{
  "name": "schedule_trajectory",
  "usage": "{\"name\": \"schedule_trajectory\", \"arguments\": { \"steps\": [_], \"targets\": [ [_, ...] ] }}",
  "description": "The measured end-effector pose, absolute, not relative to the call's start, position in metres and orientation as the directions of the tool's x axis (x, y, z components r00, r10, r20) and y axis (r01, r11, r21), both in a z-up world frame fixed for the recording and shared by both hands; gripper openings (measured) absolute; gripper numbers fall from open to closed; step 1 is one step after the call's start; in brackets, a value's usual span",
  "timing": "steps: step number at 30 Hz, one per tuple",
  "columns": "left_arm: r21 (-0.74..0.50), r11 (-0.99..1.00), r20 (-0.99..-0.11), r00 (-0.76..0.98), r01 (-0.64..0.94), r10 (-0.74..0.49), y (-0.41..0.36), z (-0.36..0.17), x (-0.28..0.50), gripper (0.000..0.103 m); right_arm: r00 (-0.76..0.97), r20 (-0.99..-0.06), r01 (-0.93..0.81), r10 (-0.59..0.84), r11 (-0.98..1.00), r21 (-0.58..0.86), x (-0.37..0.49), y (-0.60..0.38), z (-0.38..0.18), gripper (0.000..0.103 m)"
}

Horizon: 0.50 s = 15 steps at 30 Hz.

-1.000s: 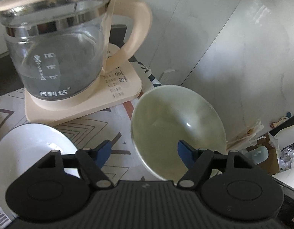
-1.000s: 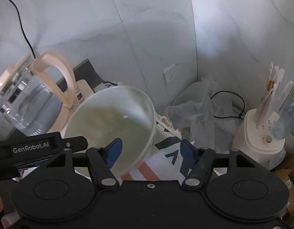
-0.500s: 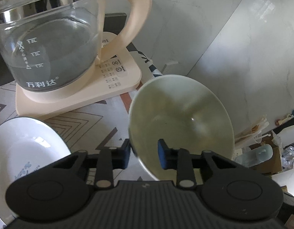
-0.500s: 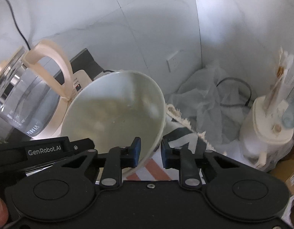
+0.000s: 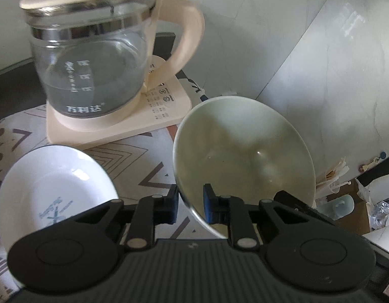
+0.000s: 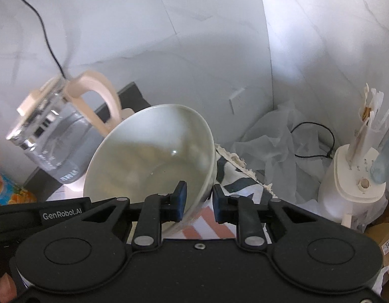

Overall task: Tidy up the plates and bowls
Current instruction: 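Lift the white bowl with the right tool and carry it over the stack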

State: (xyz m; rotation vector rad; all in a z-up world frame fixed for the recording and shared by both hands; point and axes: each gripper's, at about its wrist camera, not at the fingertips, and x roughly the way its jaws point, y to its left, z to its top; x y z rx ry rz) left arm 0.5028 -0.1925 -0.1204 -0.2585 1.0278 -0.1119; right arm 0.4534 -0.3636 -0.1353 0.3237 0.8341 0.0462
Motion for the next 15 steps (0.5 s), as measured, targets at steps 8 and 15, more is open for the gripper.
{"name": "schedule_trajectory", "arguments": {
  "steps": [8,15],
  "targets": [
    [-0.265,0.963,-0.811,0.553,-0.055,-0.191,-0.185,-0.097,0.477,0.018,0.697,-0.689,0.042,0.199,0.948,0.316,0.432,-0.360,-0.115,0.021],
    [-0.259,0.962,-0.792,0.590,-0.086,-0.160,-0.177,-0.077,0.445,0.018,0.704,-0.669,-0.003,0.237,0.944,0.331,0.410,-0.353,-0.102,0.021]
  ]
}}
